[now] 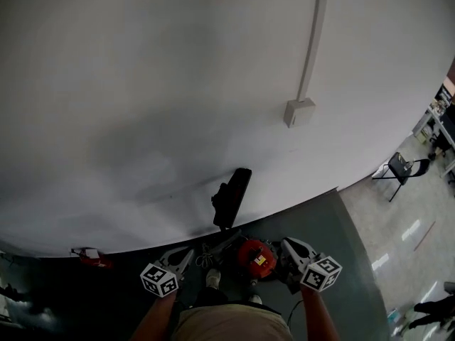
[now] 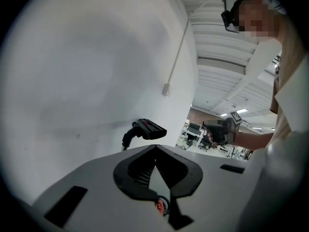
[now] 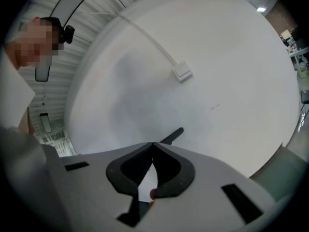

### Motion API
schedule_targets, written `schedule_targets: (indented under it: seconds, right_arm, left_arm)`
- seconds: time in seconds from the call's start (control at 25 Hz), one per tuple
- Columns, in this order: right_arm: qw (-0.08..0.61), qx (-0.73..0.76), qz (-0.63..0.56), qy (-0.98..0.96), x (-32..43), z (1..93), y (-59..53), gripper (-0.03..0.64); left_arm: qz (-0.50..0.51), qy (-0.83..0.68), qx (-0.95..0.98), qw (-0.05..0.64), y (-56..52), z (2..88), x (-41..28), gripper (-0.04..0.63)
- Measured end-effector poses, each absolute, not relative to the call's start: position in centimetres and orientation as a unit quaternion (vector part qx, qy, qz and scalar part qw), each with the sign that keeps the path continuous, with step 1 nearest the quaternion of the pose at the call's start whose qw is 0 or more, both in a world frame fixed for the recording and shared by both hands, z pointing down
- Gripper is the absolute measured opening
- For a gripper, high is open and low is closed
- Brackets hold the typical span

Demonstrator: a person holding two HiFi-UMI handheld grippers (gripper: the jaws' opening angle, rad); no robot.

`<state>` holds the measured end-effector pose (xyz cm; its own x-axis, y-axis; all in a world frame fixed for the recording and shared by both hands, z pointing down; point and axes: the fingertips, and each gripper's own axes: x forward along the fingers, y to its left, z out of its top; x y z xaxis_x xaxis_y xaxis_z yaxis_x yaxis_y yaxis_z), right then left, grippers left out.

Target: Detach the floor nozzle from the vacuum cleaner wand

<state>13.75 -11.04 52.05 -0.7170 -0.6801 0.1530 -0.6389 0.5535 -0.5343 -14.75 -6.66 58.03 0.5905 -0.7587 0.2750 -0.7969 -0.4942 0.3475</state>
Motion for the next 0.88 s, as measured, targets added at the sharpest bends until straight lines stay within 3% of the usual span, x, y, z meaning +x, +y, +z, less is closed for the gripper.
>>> schedule_targets:
  seconds: [0.36, 0.88]
  right_arm:
    - [0.051, -0.426, -0.259, 0.865, 9.3, 49.4, -16.4, 0.012]
    - [0.067, -0.485, -0.251, 0.835, 4.7, 50.0, -18.6, 0.012]
  left_arm:
    - [0.036, -0.393, 0.891, 0.223, -15.6, 57.9, -17.4, 0.008]
    - [0.067, -0.314, 0.920, 0.224, -20.1, 59.9, -20.2, 0.008]
